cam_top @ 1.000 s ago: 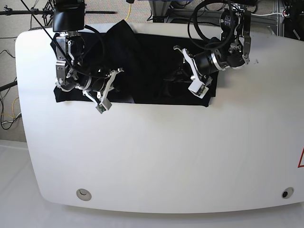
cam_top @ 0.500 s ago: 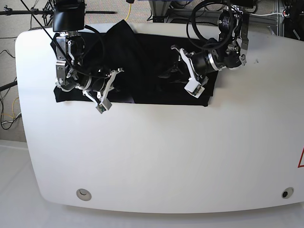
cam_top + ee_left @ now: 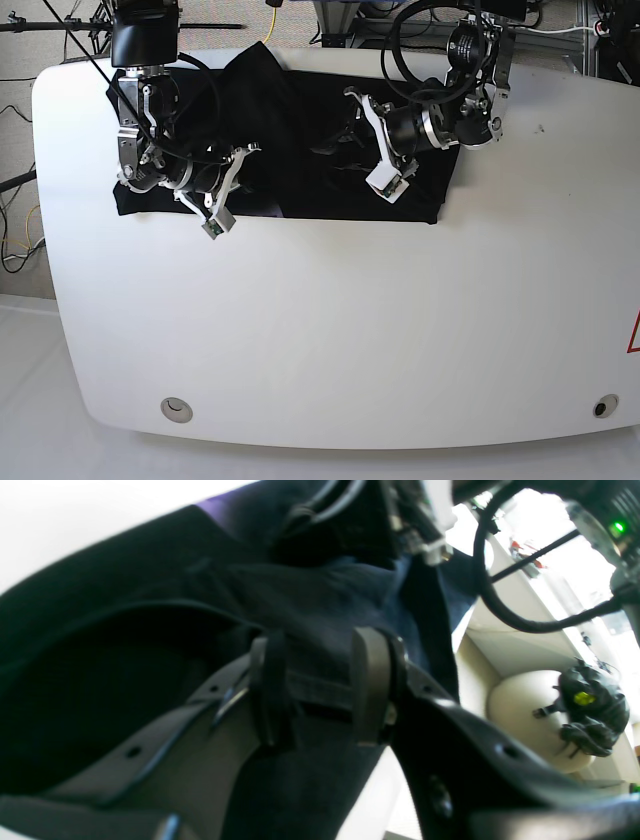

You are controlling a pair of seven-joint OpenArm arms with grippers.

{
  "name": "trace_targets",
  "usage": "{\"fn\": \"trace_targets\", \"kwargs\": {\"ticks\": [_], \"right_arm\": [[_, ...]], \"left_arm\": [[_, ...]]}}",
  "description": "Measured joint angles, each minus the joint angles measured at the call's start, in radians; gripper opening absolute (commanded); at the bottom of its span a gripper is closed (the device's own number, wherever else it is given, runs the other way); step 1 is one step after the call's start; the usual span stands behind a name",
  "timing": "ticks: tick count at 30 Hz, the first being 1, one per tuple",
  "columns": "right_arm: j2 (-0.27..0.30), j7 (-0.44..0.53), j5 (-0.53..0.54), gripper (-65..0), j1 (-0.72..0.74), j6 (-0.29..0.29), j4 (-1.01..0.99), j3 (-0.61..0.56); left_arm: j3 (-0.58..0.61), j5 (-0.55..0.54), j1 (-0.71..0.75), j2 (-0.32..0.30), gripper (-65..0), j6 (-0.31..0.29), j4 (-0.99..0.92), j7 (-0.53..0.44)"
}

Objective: Fold the T-shirt properly
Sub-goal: 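Lower the folded end onto the shirt with the left gripper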

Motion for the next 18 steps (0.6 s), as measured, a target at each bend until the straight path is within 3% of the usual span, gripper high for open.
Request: {"fn": "trace_targets", "kwargs": {"ticks": [11, 18], "right_arm": [[0.0, 0.004, -0.003, -65.0, -0.001, 0.001, 0.0, 0.0], [0.0, 0.004, 0.001, -65.0, -0.001, 0.001, 0.0, -0.001]], "left_arm": [[-0.014, 0.023, -0.03, -0.032, -39.0, 0.0, 0.028, 0.039], [-0.016, 0.064, -0.052, -0.069, -42.8, 0.0, 0.054, 0.043]]}}
